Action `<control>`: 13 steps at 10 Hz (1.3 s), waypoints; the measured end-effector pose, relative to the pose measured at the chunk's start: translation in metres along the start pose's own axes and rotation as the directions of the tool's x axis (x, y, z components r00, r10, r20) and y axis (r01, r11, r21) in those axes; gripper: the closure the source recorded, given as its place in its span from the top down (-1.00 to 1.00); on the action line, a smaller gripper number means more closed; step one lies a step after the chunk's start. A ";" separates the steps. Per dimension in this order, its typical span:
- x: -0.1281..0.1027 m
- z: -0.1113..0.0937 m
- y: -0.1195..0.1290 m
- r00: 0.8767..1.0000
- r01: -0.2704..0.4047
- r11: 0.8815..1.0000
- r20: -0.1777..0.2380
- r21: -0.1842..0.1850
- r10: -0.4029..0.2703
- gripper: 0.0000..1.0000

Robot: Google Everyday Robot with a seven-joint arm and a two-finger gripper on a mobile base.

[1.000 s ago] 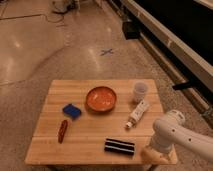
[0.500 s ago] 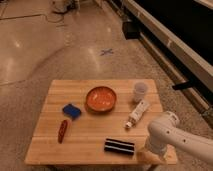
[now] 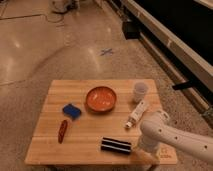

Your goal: Push the eraser across the table

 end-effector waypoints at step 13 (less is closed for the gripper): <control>-0.015 0.006 -0.121 0.967 0.252 0.965 0.030 0.066 -0.255 0.60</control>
